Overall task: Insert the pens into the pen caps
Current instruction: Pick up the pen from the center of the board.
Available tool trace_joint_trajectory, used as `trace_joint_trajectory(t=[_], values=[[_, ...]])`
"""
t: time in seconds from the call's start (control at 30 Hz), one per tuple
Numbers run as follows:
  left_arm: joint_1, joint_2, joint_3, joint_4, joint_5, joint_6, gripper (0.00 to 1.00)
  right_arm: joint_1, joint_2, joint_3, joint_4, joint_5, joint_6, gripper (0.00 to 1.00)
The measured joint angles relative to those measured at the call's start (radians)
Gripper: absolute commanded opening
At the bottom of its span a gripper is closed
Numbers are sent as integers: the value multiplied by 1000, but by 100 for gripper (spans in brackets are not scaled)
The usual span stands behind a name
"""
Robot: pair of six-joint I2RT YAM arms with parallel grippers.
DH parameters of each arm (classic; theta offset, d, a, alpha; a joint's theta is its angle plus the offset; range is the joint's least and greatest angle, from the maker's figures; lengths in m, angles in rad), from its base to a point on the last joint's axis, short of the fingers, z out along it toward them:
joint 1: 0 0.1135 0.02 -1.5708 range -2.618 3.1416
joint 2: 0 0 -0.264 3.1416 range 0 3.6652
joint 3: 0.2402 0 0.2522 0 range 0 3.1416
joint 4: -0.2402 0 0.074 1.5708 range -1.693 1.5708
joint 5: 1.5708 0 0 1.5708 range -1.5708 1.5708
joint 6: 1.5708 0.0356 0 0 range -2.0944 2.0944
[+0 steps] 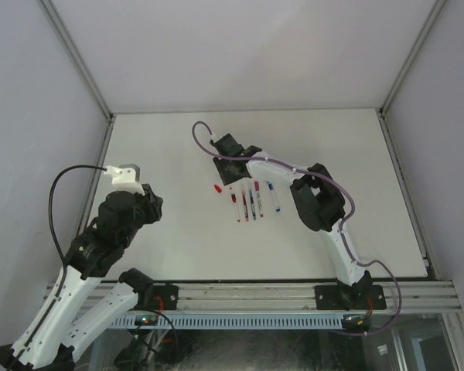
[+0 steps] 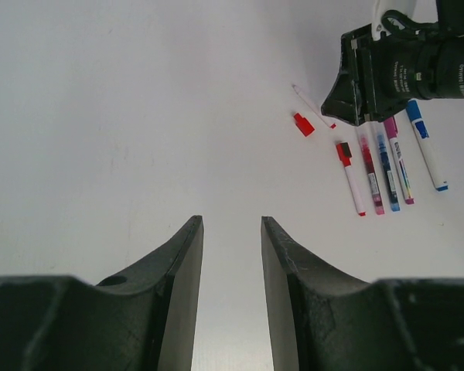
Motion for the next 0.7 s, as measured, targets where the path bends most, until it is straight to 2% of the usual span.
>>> trace_joint_trajectory(t=[0.43,0.7], values=[[0,0,-14,4,-3,0,41,8,58,34,-39,21,-14,25],[0,0,-14,5,-11,0,41,21,71,60,-65,55,-32,9]])
